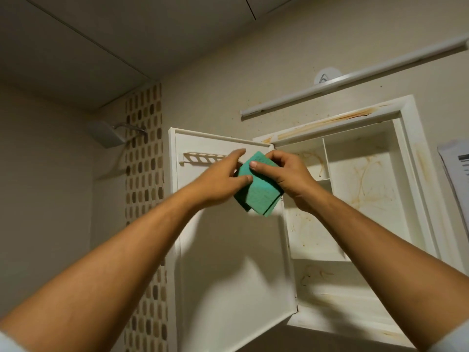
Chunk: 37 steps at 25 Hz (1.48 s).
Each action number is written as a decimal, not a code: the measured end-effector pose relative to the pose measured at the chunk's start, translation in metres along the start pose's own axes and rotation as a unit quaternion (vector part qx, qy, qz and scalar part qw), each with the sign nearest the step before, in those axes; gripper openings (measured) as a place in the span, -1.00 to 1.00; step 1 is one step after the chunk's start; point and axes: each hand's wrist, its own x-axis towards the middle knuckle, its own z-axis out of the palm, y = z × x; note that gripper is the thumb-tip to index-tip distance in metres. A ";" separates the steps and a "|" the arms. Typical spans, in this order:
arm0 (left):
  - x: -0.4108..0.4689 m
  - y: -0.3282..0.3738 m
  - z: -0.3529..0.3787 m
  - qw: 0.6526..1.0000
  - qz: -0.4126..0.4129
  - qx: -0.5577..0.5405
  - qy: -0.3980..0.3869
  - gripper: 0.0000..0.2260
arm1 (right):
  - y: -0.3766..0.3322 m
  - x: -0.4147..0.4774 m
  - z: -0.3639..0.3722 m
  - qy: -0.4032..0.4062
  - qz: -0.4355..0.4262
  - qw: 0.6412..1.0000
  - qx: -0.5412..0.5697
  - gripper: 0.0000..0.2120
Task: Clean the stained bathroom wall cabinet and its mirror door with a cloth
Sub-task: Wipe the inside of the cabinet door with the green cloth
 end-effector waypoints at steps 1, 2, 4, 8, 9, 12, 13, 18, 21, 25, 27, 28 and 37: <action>0.002 -0.002 0.007 0.998 -0.032 -0.060 -0.013 -0.48 | 0.000 0.000 0.001 0.003 -0.008 1.000 -0.011 -0.66; 0.004 -0.002 0.013 0.994 -0.051 -0.100 -0.015 -0.54 | 0.001 0.000 0.002 0.010 -0.007 1.000 -0.012 -0.64; 0.007 -0.002 0.021 0.982 -0.076 -0.175 0.007 -0.64 | 0.005 -0.002 0.001 0.028 0.023 0.998 0.055 -0.55; 0.011 -0.001 0.035 0.931 -0.138 -0.330 0.075 -0.74 | 0.023 -0.016 0.003 0.012 0.075 0.988 0.138 -0.68; 0.012 0.000 0.038 0.924 -0.149 -0.345 0.072 -0.75 | 0.027 -0.017 0.005 0.007 0.076 0.991 0.114 -0.74; 0.009 0.000 0.043 0.918 -0.164 -0.357 0.057 -0.77 | 0.029 -0.020 0.006 -0.035 0.051 0.992 0.106 -0.78; 0.008 0.002 0.039 0.922 -0.161 -0.347 0.061 -0.77 | 0.028 -0.017 0.006 -0.038 0.040 0.990 0.129 -0.78; 0.013 0.012 0.004 0.976 -0.031 0.125 0.174 -0.63 | 0.031 0.023 -0.007 0.119 0.031 0.983 0.133 -0.92; 0.017 0.017 -0.042 0.906 0.059 0.326 0.263 -0.76 | 0.039 0.059 -0.014 0.220 -0.078 0.954 -0.188 -0.87; 0.009 -0.002 -0.095 0.856 0.018 0.419 0.302 -0.76 | 0.052 0.076 0.002 0.222 -0.119 0.884 -0.393 -0.86; 0.005 -0.018 -0.106 0.901 -0.006 0.326 0.285 -0.71 | 0.054 0.077 0.019 0.231 -0.086 0.906 -0.343 -0.87; 0.004 -0.027 -0.109 0.923 -0.011 0.267 0.277 -0.68 | 0.051 0.077 0.025 0.240 -0.071 0.917 -0.311 -0.85; 0.001 -0.063 -0.115 0.949 0.024 0.016 0.313 -0.43 | -0.050 0.063 0.133 0.044 -0.365 0.899 -0.237 -0.77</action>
